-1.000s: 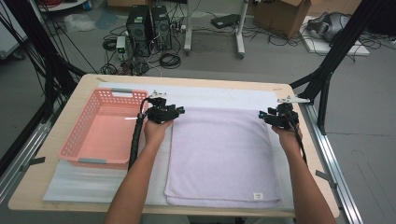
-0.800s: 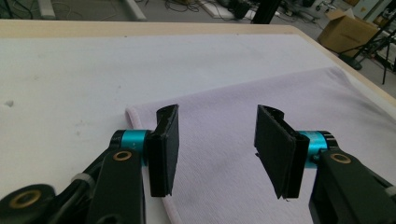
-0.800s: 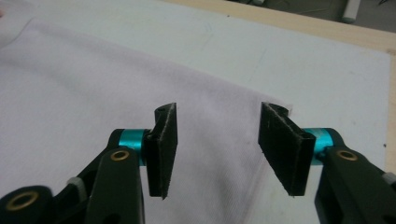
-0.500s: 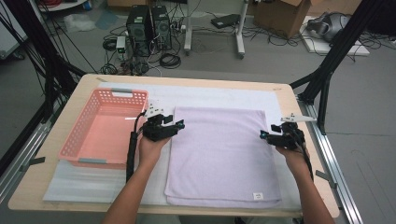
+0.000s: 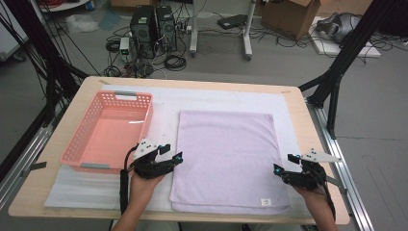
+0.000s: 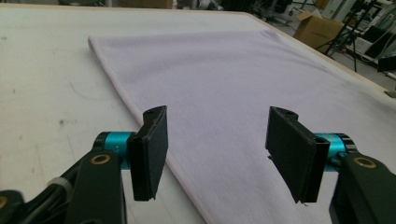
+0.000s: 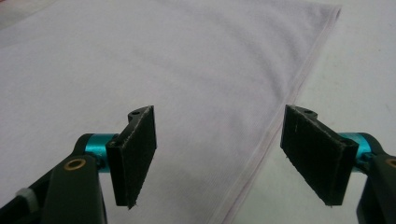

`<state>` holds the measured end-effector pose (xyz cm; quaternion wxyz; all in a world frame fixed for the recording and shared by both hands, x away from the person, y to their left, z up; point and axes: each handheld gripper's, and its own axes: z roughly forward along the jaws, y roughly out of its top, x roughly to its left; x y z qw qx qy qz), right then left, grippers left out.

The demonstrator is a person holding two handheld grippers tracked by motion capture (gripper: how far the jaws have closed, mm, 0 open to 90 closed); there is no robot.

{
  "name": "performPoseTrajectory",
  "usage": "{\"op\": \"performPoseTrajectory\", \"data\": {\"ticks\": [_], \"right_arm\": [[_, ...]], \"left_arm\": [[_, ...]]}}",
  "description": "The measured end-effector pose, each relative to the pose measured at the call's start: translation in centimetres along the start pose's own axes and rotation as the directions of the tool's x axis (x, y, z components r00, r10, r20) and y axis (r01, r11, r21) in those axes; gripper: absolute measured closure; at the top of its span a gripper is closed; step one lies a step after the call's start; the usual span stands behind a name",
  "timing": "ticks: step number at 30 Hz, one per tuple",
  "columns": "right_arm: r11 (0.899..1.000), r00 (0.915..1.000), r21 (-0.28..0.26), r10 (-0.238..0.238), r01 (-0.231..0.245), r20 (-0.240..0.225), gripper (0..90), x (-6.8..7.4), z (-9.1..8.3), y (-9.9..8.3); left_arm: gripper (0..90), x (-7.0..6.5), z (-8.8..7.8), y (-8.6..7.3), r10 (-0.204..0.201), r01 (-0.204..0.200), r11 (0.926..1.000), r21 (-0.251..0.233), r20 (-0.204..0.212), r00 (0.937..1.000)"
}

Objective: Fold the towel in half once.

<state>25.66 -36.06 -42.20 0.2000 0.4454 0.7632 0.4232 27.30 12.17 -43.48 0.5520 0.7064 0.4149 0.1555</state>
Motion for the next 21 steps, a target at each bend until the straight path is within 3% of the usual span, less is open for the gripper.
{"op": "performPoseTrajectory", "data": {"ticks": [5,12,19,21], "right_arm": [[0.999,0.9995,0.013,-0.03,0.03,0.013,26.6,1.3,-1.0,-1.3],[0.999,0.9995,0.026,-0.021,0.02,0.022,33.4,2.2,-2.1,-3.1],[0.999,0.9981,0.019,0.044,-0.045,0.042,63.0,2.4,-4.1,-4.9],[0.998,0.9975,0.025,0.06,-0.061,0.039,66.5,2.4,-4.6,-5.1]], "left_arm": [[44.1,-0.9,-1.4,-1.4,0.002,-0.002,0.9992,0.04,0.008,1.0],[46.9,-2.1,-2.8,-3.1,-0.009,0.008,0.9941,0.108,0.007,0.9999],[49.1,-2.9,-4.2,-4.3,-0.026,0.024,0.9898,0.14,0.013,0.9996],[50.2,-3.0,-4.4,-4.5,-0.043,0.04,0.9872,0.155,0.02,0.9989]]}}
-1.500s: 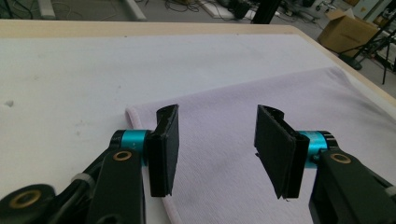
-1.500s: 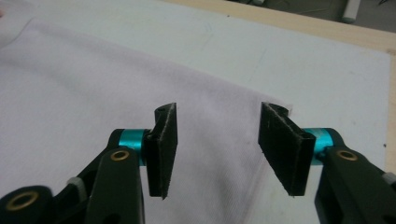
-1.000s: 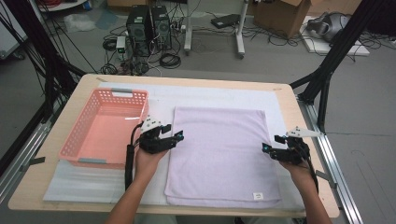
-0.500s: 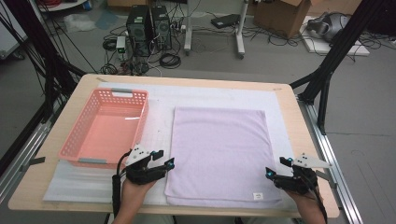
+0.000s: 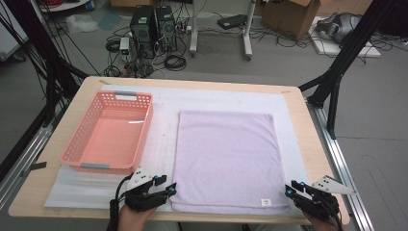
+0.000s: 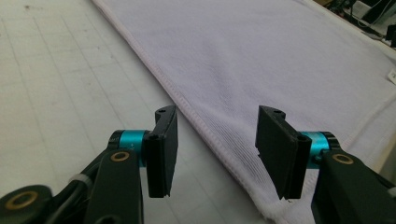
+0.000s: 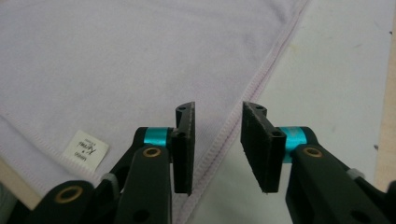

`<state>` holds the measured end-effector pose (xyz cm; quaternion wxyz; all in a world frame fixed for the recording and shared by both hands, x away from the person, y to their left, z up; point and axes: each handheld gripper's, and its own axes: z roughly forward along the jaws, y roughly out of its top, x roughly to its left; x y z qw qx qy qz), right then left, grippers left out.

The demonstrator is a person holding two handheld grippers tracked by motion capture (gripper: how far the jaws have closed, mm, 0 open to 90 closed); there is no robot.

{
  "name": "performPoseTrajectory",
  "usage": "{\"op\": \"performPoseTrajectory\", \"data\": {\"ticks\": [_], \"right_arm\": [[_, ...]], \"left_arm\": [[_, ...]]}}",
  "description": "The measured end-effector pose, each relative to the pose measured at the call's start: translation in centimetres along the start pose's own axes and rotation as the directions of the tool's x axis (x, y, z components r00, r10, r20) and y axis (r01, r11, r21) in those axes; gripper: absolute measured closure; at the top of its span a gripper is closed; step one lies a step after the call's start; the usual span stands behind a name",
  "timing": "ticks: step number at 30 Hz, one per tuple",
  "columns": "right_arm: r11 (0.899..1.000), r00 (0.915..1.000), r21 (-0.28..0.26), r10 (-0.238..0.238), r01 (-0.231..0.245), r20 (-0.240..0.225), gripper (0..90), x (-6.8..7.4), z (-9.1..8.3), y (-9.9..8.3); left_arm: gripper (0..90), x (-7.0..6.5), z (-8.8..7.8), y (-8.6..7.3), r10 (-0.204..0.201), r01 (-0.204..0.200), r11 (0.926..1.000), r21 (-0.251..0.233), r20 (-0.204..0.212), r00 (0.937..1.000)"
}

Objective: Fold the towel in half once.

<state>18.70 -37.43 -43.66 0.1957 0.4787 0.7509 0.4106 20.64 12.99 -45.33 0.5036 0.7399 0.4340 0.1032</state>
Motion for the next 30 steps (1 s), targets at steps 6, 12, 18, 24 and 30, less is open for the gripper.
{"op": "performPoseTrajectory", "data": {"ticks": [6,12,18,24,30], "right_arm": [[0.999,0.9998,0.034,-0.005,0.006,-0.019,71.3,0.3,-0.1,-0.7],[0.998,0.9987,0.063,-0.006,0.009,-0.051,68.4,1.0,0.1,-1.0],[0.996,0.9995,0.084,-0.018,0.02,-0.025,76.5,1.1,0.2,-1.3],[0.996,0.9996,0.086,-0.029,0.03,-0.007,75.5,1.3,0.0,-1.2],[0.995,0.9993,0.09,-0.033,0.034,-0.019,76.4,1.5,-0.3,-1.3]], "left_arm": [[58.5,-0.2,-0.2,-0.7,-0.015,0.014,0.9989,0.044,0.013,0.9998],[58.9,-0.5,-0.2,-0.9,-0.006,0.006,0.9983,0.058,-0.007,1.0],[69.2,-1.1,-0.2,-1.1,0.031,-0.029,0.9968,0.074,-0.023,0.9993],[78.1,-1.5,-0.1,-1.1,0.039,-0.036,0.9963,0.078,-0.026,0.9989],[84.7,-1.6,0.0,-1.1,0.05,-0.049,0.9957,0.078,-0.007,0.9987]]}}
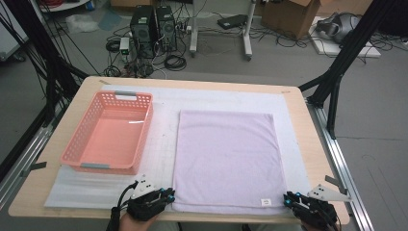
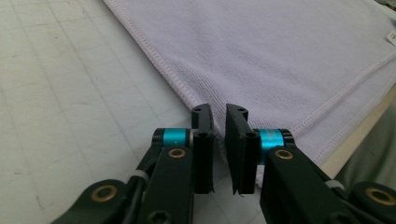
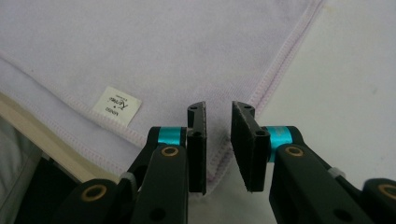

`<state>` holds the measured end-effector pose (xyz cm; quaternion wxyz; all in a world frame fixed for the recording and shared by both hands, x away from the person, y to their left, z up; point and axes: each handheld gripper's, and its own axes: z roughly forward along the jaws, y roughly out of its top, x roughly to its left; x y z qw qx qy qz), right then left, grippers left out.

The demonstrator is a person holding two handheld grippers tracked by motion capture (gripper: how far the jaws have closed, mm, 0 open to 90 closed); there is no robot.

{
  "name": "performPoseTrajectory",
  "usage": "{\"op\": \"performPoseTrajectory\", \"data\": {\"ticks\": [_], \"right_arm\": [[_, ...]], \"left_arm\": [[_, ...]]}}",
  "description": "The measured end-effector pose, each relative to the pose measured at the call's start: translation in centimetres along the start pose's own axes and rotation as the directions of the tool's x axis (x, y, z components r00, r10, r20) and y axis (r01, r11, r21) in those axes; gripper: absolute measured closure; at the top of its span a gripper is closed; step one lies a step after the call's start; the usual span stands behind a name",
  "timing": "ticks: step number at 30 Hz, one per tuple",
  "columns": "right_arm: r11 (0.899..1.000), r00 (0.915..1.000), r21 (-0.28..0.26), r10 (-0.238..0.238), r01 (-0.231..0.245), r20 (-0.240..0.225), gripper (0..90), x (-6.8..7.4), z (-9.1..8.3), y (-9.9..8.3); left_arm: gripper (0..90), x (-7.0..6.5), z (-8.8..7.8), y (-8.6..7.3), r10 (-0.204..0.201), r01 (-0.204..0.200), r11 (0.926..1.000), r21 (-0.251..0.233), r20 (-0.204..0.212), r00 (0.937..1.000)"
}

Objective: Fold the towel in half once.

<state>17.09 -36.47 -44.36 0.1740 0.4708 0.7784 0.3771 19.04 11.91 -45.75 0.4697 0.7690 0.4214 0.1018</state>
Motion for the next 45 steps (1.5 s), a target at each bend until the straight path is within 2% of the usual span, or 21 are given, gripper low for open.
{"op": "performPoseTrajectory", "data": {"ticks": [3,7,11,18,28,33,34,35,36,37,41,45], "right_arm": [[1.0,0.9999,0.015,-0.009,0.008,0.006,82.5,0.0,0.2,-0.1],[1.0,0.9998,0.025,-0.018,0.017,0.007,86.2,0.3,0.3,0.1],[1.0,0.9997,0.012,0.02,-0.02,-0.013,87.1,-0.1,0.0,0.0],[0.999,0.9988,-0.024,0.044,-0.044,-0.019,87.3,0.0,-1.1,0.1],[0.998,0.9988,-0.042,0.046,-0.047,-0.019,87.3,0.3,-2.6,-0.7],[0.999,0.9988,-0.03,0.044,-0.045,-0.02,87.3,0.5,-3.0,-1.2],[0.999,0.9989,-0.02,0.043,-0.043,-0.018,86.9,0.6,-2.9,-1.2],[0.999,0.9989,-0.006,0.041,-0.042,-0.021,84.3,0.6,-2.6,-1.3],[0.999,0.9991,-0.001,0.042,-0.042,-0.01,76.2,0.6,-2.4,-1.3],[0.998,0.9984,-0.006,0.055,-0.055,-0.01,72.6,0.5,-2.3,-1.3],[0.996,0.998,-0.058,0.064,-0.064,-0.006,69.4,0.3,-2.6,-1.0],[0.996,0.9974,-0.06,0.072,-0.072,0.007,69.1,-0.3,-2.2,-0.9]], "left_arm": [[87.3,-0.2,0.0,0.1,0.022,-0.022,0.9998,0.002,-0.002,0.9998],[87.7,-0.1,-0.3,0.3,0.014,-0.013,0.9998,-0.017,0.013,0.9998],[87.9,0.0,-0.9,0.4,-0.008,0.009,0.9989,-0.046,0.034,0.9994],[87.9,-0.2,-2.3,0.2,-0.04,0.046,0.9943,-0.096,0.065,0.9971],[87.9,-1.3,-3.3,-0.5,-0.026,0.035,0.9946,-0.098,0.085,0.9961],[87.5,-1.4,-3.4,-1.1,-0.018,0.024,0.9975,-0.066,0.082,0.9964],[86.7,-1.3,-3.2,-1.2,-0.016,0.02,0.9982,-0.057,0.075,0.9971],[80.2,-1.3,-2.9,-1.2,-0.018,0.021,0.9983,-0.055,0.049,0.9986],[68.7,-1.2,-2.8,-1.1,-0.021,0.023,0.998,-0.058,0.041,0.9989],[66.4,-1.1,-2.8,-1.1,-0.019,0.021,0.9976,-0.066,0.04,0.999],[63.4,-0.5,-2.5,-0.5,-0.019,0.021,0.9943,-0.105,0.022,0.9996],[64.6,0.6,-1.7,0.4,-0.04,0.041,0.9911,-0.127,0.009,0.9992]]}}
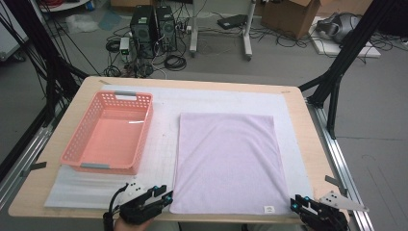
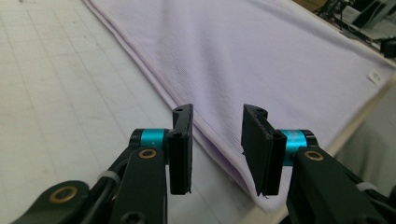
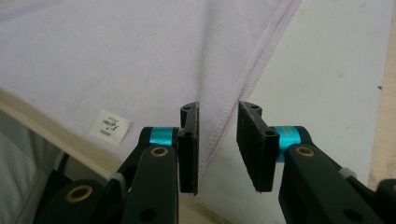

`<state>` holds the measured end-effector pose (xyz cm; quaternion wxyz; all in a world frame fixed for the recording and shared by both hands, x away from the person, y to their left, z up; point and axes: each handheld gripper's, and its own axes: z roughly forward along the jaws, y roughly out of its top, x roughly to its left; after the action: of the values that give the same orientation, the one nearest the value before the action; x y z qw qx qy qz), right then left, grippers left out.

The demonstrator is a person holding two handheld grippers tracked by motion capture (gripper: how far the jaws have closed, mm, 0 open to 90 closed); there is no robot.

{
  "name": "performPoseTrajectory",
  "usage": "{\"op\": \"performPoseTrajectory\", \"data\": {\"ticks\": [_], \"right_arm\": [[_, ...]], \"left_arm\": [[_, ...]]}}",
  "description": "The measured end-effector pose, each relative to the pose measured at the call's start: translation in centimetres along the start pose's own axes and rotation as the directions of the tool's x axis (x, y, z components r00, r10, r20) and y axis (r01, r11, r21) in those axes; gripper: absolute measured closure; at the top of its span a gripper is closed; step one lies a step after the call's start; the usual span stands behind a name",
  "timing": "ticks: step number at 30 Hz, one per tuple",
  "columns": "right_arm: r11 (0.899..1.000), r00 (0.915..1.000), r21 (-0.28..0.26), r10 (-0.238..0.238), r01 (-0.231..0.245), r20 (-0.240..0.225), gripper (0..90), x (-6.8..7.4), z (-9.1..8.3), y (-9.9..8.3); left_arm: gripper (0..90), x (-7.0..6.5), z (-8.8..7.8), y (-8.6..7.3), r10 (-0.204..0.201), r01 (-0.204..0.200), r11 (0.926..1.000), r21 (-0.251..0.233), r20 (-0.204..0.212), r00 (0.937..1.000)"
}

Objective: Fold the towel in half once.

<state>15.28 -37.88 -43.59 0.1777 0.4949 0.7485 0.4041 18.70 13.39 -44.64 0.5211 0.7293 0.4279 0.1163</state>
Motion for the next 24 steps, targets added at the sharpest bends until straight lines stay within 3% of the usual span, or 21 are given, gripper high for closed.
{"op": "performPoseTrajectory", "data": {"ticks": [6,13,19,24], "right_arm": [[1.0,0.9997,-0.02,0.011,-0.01,0.022,69.0,-1.1,0.7,1.0],[1.0,0.9997,0.0,-0.003,0.003,0.024,68.9,-3.0,2.2,2.2],[1.0,0.9998,0.004,-0.009,0.009,0.015,68.5,-4.2,2.9,2.9],[1.0,0.9998,0.004,-0.015,0.015,0.01,68.2,-4.7,3.3,3.2]], "left_arm": [[67.7,0.9,1.7,1.5,0.004,-0.004,0.9997,-0.022,-0.012,0.9999],[70.8,2.4,5.1,3.7,0.002,-0.002,0.9999,0.012,-0.032,0.9995],[71.7,4.0,7.7,5.5,-0.01,0.012,0.9992,0.037,-0.074,0.9972],[71.8,4.2,9.8,6.3,0.035,-0.026,0.9961,0.085,-0.109,0.9934]]}}
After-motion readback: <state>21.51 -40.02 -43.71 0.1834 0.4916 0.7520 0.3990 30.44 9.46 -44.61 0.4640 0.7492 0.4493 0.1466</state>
